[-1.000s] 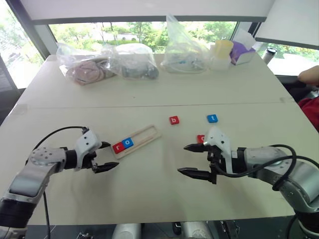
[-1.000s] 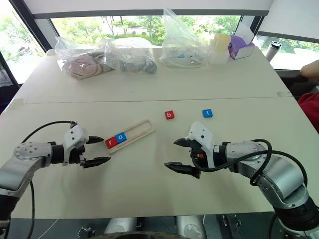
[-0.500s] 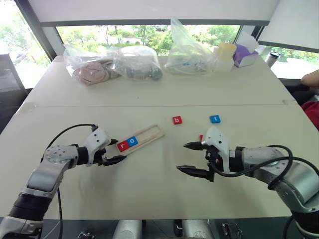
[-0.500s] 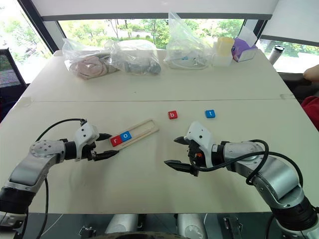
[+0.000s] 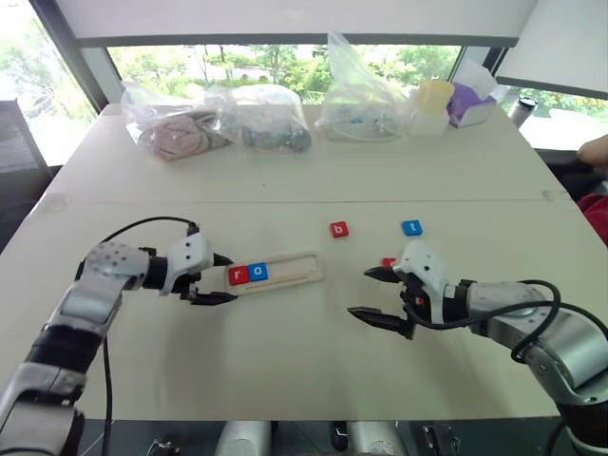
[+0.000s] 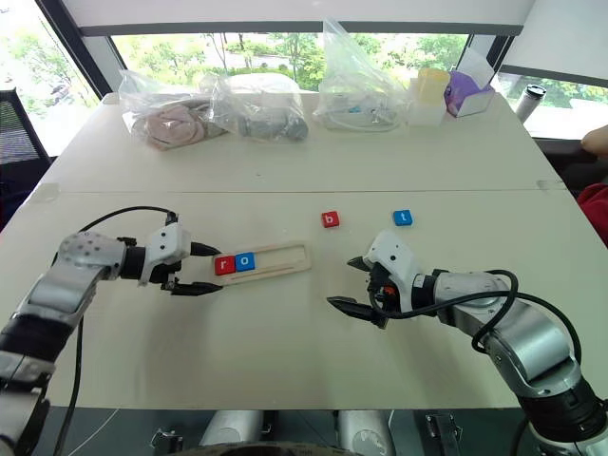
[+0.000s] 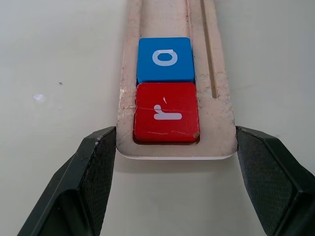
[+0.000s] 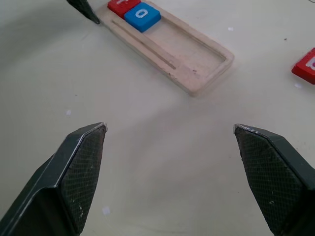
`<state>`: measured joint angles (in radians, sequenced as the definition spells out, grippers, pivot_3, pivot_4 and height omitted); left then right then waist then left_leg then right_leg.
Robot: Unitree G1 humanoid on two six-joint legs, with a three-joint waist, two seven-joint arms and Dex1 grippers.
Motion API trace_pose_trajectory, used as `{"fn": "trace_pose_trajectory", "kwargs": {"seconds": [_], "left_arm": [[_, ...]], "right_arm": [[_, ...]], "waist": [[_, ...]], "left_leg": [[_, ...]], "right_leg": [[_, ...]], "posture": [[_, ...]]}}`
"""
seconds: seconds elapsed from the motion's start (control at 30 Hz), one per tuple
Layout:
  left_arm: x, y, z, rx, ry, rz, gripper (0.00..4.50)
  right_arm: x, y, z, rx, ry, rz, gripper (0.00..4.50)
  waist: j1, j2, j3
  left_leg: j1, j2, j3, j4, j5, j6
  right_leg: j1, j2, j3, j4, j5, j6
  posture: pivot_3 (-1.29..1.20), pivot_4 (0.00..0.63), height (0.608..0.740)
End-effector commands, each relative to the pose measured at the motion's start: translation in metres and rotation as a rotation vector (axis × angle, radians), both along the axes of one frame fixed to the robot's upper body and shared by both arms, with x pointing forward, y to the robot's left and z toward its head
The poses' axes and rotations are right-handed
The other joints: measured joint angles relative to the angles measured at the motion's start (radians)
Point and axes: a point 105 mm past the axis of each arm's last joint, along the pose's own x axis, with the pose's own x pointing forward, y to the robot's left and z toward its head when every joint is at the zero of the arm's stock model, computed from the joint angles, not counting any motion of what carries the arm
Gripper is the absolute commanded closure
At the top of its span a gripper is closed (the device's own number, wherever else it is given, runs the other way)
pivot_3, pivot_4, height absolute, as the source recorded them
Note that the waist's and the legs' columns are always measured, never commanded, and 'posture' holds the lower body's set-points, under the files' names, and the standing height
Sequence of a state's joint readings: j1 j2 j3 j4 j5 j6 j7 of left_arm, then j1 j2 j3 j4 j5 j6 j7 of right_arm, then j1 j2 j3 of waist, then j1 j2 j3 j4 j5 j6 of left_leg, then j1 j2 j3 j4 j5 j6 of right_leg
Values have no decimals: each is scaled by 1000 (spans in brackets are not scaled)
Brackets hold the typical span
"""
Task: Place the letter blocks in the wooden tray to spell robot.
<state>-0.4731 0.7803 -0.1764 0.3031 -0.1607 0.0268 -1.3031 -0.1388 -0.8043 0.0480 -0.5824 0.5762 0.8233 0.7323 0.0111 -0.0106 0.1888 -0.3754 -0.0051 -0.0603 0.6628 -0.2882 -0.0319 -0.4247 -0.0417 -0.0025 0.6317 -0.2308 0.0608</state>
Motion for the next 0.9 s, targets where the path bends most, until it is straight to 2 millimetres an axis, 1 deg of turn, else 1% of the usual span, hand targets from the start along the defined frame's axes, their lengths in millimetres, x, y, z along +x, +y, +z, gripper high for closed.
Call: {"fn": "trace_pose_trajectory", "kwargs": {"seconds": [0.03,0.2,0.33,0.4,0.43,0.53,0.6,0.67,0.7,0.77,0.87,0.9], "left_arm": [[5,-10,1,10,-16,-95,1368],[9,-15,-4,36,-26,-156,1368],[9,-15,-10,74,0,-206,1368],[8,-13,-12,88,24,-211,308],[7,-13,-13,88,36,-213,31],[8,-14,-11,75,21,-207,31],[11,-15,-11,79,-33,-180,31],[8,-14,-12,82,-31,-176,31],[7,-13,-12,82,-26,-175,31],[5,-5,-7,83,-25,-151,31],[4,8,3,75,-23,-96,31],[3,12,6,71,-13,-76,31]], "right_arm": [[4,0,9,7,-61,-24,247],[7,0,8,2,-69,-63,247],[7,5,7,17,-58,-70,247],[8,6,6,16,-58,-85,247],[10,6,5,15,-53,-102,247],[12,2,-3,-18,17,-160,247],[15,2,1,6,36,-179,247],[24,3,8,36,1,-205,247],[31,2,12,41,-24,-237,247],[53,3,17,32,-98,-315,247],[77,12,20,61,-104,-421,247],[83,15,19,82,-77,-462,247]], "waist": [[-1,0,0],[-8,-1,0],[-7,-1,0],[-8,-1,0],[-9,-1,0],[-17,0,0],[-21,0,0],[-21,0,0],[-21,0,0],[-25,0,0],[-32,0,0],[-33,0,0]], "left_leg": [[0,0,0,0,0,0],[0,0,0,0,0,0],[0,0,0,0,0,1],[0,0,0,0,0,1],[0,0,0,0,0,1],[0,1,0,0,0,1],[0,1,0,0,0,1],[0,1,0,0,0,1],[1,1,0,0,0,1],[1,1,0,0,0,1],[2,1,0,1,0,1],[2,2,0,1,0,1]], "right_leg": [[0,0,0,0,0,0],[0,0,0,0,2,2],[0,1,0,0,2,2],[0,1,0,0,1,2],[0,1,0,0,1,2],[0,1,0,0,2,2],[0,1,0,0,2,2],[0,0,0,1,2,2],[0,0,0,1,2,2],[1,0,0,1,2,2],[1,1,1,1,1,3],[0,2,1,1,2,2]], "posture": [[0,150,740],[0,150,740],[0,150,740],[0,150,740],[0,150,740],[0,150,740],[0,150,740],[0,150,740],[0,150,740],[0,150,740],[0,150,740],[0,150,740]]}}
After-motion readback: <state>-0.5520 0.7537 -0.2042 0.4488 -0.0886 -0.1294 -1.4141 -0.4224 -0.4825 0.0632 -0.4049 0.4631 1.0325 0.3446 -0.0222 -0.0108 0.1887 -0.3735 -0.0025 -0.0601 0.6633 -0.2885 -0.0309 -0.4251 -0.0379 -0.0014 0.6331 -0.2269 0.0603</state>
